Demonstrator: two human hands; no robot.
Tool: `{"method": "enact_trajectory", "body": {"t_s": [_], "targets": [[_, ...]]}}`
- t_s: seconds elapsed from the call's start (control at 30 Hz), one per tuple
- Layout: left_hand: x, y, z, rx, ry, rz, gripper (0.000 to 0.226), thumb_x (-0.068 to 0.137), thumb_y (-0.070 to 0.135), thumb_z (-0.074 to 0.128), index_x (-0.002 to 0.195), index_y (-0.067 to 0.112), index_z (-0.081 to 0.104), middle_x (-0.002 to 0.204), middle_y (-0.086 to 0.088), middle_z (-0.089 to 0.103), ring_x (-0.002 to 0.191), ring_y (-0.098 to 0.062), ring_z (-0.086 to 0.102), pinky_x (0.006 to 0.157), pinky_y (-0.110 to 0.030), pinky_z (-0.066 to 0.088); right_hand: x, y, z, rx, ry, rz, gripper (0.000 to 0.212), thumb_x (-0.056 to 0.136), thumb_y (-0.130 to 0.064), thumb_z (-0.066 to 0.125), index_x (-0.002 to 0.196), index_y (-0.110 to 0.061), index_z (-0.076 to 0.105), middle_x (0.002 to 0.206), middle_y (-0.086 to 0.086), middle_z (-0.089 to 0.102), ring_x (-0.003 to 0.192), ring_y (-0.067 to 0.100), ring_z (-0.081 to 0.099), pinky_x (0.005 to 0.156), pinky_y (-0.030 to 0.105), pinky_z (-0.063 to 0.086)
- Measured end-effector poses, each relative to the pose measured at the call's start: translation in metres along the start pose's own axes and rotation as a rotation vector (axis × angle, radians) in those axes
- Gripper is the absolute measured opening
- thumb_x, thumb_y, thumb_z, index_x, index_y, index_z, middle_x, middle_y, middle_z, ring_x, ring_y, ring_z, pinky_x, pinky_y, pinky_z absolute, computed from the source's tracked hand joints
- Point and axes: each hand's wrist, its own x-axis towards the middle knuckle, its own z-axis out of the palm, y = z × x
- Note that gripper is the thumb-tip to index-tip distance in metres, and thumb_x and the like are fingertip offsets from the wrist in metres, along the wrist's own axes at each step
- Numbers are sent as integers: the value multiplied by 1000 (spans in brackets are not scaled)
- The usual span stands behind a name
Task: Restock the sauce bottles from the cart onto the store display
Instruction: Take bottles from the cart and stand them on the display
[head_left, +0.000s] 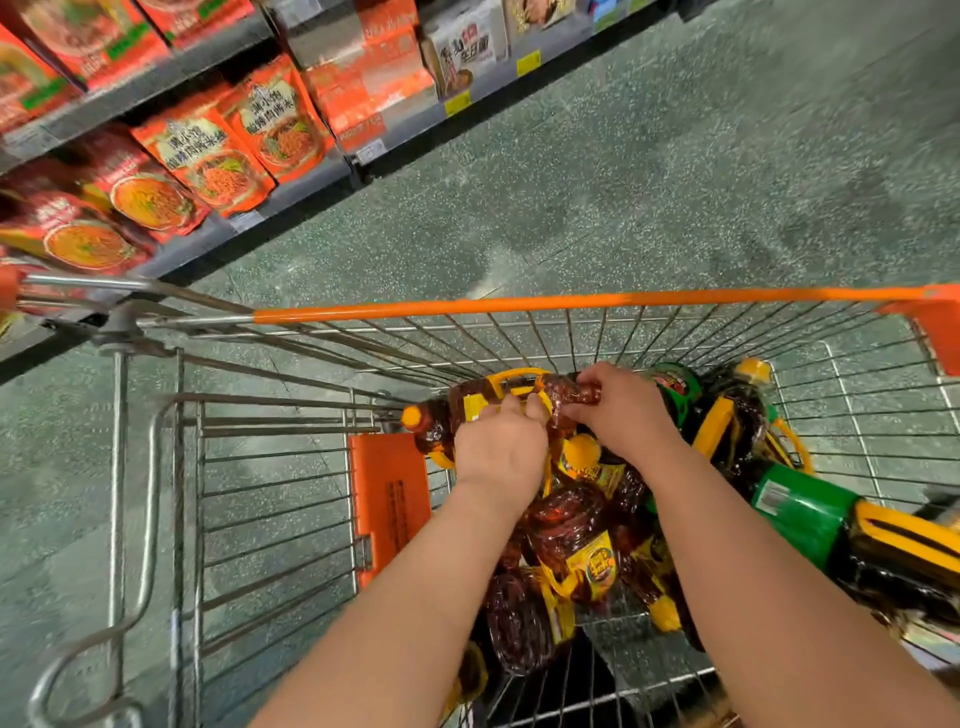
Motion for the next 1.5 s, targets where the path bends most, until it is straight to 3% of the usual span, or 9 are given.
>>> {"method": "enact_trajectory", "body": {"t_s": [0.17,0.4,0.57,0.67,0.77,0.87,1.0,1.2,1.5], "targets": [[-17,-3,-8,-22,69,-55,61,95,7,41,151,3,17,137,-12,45,120,-31,50,84,-41,49,-27,-25,-3,-6,7,-107,36,78,-28,75,109,-16,64,108,7,59,104,23,54,82,26,35],[-62,-22,-23,-4,128,-28,63,96,10,41,153,12,13,134,-11,48,115,-32,54,77,-39,49,-79,-70,1,-230,29,-284,22,84,-15,62,105,-10,60,101,11,56,93,31,59,77,37,49],[-108,-34,-53,-28,225,19,51,93,19,49,142,16,33,131,-7,48,114,-30,53,81,-39,50,-121,-90,-29,-164,96,-445,32,47,-5,80,74,-7,62,72,9,53,62,30,58,57,31,52],[-139,-28,-77,-17,260,145,50,90,30,57,136,19,39,133,-3,47,115,-28,52,81,-39,50,-150,-92,-62,-208,110,-460,38,34,-19,87,65,-18,64,71,2,55,62,22,60,62,20,47],[-169,-19,-107,60,348,296,40,92,17,50,131,20,43,128,-1,52,110,-27,57,77,-38,51,-185,-92,-102,-181,147,-467,22,59,-14,70,80,-22,68,87,0,57,87,17,54,82,23,45],[-194,-6,-142,140,385,424,33,92,14,49,124,20,43,118,-2,54,104,-28,61,72,-37,48,-226,-96,-148,-200,147,-531,25,62,-9,64,85,-17,70,88,5,61,88,23,56,85,33,47],[-225,22,-177,209,416,558,26,92,19,47,118,21,46,110,-1,60,100,-29,63,70,-37,46,-283,-87,-193,-205,174,-451,37,76,-7,58,107,-24,67,106,-3,56,103,20,49,91,25,39],[-250,81,-200,278,438,734,31,88,16,52,118,22,48,107,-3,63,101,-30,63,73,-39,49,-359,-54,-240,-186,303,-304,37,74,-10,63,108,-25,69,106,-4,62,103,16,56,88,16,32],[-310,229,-220,394,484,1132,33,82,24,54,114,19,51,111,-5,62,104,-30,60,76,-38,47,-497,34,-296,-76,533,186,41,69,-25,79,108,-34,68,103,-11,68,98,9,59,73,16,38]]}}
